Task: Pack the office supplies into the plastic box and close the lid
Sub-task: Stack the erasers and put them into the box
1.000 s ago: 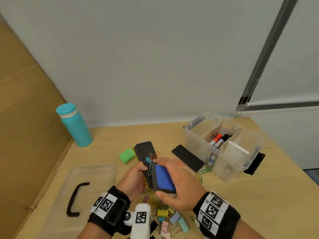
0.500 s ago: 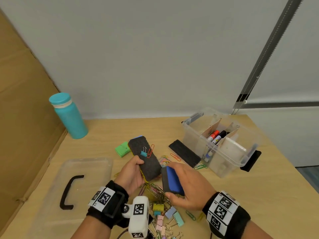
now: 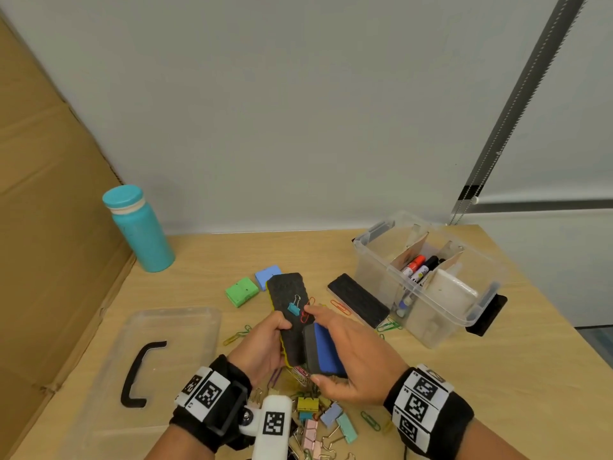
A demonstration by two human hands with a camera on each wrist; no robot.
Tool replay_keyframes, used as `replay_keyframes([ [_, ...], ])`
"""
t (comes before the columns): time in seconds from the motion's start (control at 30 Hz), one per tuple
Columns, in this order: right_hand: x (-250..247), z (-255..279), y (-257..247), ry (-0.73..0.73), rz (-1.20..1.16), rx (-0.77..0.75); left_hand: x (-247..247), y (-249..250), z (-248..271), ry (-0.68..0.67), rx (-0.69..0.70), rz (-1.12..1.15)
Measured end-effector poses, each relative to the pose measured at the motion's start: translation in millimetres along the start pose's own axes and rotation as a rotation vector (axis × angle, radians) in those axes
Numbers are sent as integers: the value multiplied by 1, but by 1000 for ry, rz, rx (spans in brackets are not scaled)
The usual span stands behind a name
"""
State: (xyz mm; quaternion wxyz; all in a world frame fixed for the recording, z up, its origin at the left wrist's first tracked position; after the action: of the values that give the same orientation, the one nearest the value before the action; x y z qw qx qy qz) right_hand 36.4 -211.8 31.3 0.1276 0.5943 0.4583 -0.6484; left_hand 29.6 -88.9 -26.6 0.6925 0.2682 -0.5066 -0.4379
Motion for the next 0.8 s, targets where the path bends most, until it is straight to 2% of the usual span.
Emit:
replay_keyframes([
  [0.17,6,12,7,-90,111,-75,-8,6,-3,46,21,19],
  [0.27,8,20,21,-121,156,-39,-14,8,-4,84,33,-18],
  [0.4,-5,17,26,-72,135,6,-21,2,-7,146,-6,-139],
  [0.53,-15,1,1,-9,73,-72,-6,-3,-5,92,2,-183],
  [0.67,-7,-8,-12,-53,43,-125,7,5,-1,48,39,-166],
  [0.8,4,1,-3,-121,106,-156,-7,17,0,169,51,-174],
])
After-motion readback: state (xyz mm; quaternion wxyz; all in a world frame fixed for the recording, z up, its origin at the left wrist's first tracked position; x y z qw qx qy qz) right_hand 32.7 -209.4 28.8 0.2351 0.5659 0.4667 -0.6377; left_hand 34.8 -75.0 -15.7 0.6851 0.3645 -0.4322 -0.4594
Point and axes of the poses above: each hand's wrist, its own z-axis away from the middle knuckle, its own x-axis out of the palm, y = z × x, the point moved 7 cm from there along -z, towards the middle knuckle, and after that the axes turned 8 degrees about x, right-handed, at the moved point
